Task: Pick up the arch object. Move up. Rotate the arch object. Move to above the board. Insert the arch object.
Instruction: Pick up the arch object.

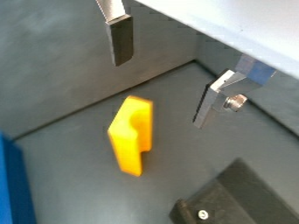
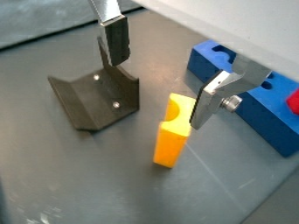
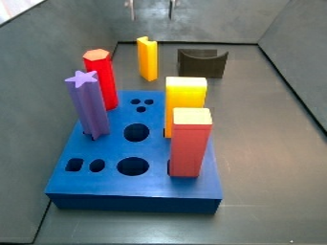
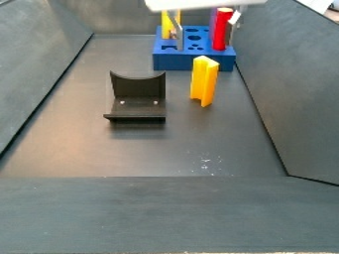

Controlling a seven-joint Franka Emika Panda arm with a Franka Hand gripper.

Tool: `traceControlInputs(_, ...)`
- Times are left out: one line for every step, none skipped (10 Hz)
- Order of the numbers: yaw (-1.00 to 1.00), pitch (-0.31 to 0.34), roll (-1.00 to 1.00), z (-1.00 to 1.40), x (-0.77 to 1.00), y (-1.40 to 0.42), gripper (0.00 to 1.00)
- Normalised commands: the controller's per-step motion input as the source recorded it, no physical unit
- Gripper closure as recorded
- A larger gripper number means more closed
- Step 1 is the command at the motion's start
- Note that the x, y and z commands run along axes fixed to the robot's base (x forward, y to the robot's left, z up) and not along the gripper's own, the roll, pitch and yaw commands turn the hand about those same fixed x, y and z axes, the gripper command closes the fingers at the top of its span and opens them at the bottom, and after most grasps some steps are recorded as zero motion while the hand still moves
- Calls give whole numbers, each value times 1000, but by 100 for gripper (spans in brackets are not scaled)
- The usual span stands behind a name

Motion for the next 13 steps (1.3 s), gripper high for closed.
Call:
traceControlInputs(883,-81,139,-734,-86,-289,0)
traceControlInputs(886,-61,143,-751,-97,-286,0)
traceControlInputs(880,-39,147,-771,-106,-283,0)
traceControlInputs(886,-9,139,-786,-86,-277,0)
traceControlInputs(866,-74,111,-854,-191,-166,0)
traceControlInputs(760,-140,84,-883,-223,0,0)
traceControlInputs(471,-97,104,-597,-106,3,0)
traceControlInputs(211,-39,101,-431,-117,0,0)
traceControlInputs(63,-10,53,-371,-66,0,0)
traceControlInputs(0,0,0,-131,-20,0,0)
traceControlInputs(0,-3,-6,0,0,0,0)
traceControlInputs(0,0,0,0,0,0,0)
traceControlInputs(0,0,0,0,0,0,100)
